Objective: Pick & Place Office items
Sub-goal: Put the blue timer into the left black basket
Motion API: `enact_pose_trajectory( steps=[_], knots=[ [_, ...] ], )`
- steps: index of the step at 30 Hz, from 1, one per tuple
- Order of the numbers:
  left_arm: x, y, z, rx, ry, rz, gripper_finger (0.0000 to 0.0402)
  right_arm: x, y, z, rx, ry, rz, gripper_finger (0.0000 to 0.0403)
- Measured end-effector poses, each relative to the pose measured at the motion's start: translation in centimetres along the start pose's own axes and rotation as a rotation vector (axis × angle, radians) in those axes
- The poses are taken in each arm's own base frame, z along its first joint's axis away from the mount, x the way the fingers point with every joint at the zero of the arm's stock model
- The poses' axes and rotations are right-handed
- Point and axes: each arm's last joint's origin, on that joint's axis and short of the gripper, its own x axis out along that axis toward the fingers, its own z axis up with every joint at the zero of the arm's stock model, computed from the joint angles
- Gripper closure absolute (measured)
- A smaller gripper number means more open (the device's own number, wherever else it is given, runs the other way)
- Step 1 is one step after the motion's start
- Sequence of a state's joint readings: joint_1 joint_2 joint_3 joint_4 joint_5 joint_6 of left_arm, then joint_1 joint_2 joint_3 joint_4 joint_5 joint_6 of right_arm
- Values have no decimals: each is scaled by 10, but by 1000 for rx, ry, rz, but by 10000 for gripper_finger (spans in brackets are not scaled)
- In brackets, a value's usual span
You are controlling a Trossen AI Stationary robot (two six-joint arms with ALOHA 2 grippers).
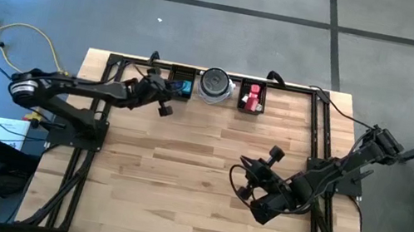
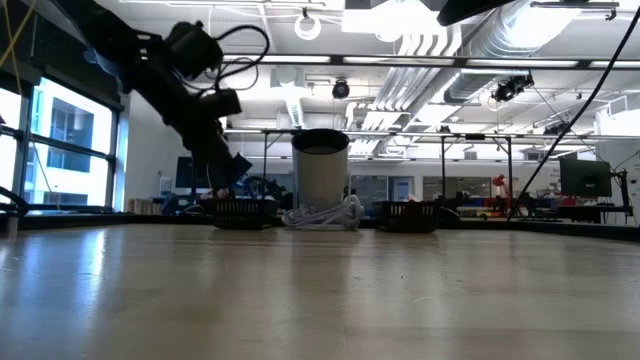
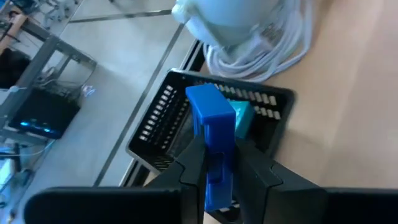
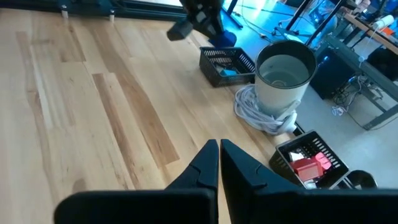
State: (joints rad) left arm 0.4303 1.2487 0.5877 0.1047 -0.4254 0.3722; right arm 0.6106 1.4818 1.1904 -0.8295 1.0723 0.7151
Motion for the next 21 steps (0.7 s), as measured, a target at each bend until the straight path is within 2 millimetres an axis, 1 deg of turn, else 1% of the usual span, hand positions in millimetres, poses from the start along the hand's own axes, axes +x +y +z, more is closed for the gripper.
enact_pose_trajectory(
  steps=[5,11,14,18,21],
  knots=[
    [19,0,-2,45,27,18,351,0,0,0,-1,6,6,400],
    [39,-3,9,124,58,9,351,0,0,-1,-6,9,5,400],
    [49,-5,14,151,101,-2,351,0,0,-1,-7,10,6,400],
    [60,-12,8,197,200,-42,351,0,0,-2,-11,30,25,400],
    [64,-15,3,213,238,-57,351,0,1,-2,-11,45,42,400]
  ],
)
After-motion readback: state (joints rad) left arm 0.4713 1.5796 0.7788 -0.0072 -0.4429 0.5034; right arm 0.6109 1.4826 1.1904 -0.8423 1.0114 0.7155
